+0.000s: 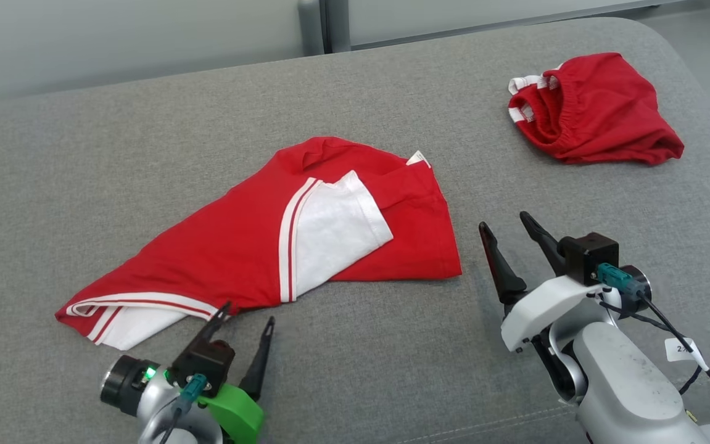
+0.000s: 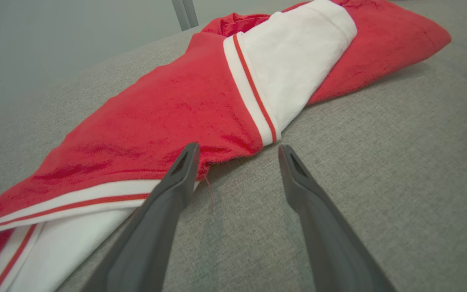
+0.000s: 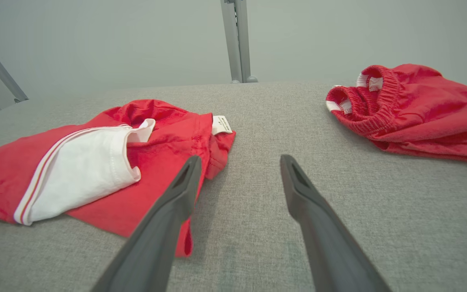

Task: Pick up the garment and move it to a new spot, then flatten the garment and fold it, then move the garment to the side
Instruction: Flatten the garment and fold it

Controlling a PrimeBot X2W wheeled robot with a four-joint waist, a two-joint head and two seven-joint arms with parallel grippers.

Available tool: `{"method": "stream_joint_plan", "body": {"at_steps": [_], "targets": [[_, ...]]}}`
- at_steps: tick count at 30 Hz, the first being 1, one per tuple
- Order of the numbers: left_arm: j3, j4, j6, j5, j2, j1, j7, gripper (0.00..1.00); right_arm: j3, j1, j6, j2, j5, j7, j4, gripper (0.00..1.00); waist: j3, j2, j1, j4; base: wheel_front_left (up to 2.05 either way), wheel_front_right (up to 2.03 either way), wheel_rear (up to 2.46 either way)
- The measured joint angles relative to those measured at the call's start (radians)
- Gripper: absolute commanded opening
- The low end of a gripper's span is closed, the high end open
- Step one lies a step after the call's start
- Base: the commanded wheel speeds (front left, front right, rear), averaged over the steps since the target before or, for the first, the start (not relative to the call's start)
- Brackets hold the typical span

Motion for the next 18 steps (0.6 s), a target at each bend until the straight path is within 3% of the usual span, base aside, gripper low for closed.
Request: {"method": "stream_joint_plan", "body": {"at_steps": [5,18], "targets": [[0.012,0.051,0.026,0.039,0.034,-0.036,0.012,1.0,-0.009,0.0,0.0,-0.002,0.0,0.0,0.001,1.0,0.015,0.0,0.0,-0.025,0.0,0.0,0.0],[0.005,0.146,0.063,0.112,0.043,-0.104,0.02,1.0,-0.018,-0.002,-0.002,-0.003,0.0,0.0,0.005,1.0,0.033,0.0,0.0,-0.039,0.0,0.0,0.0]]}}
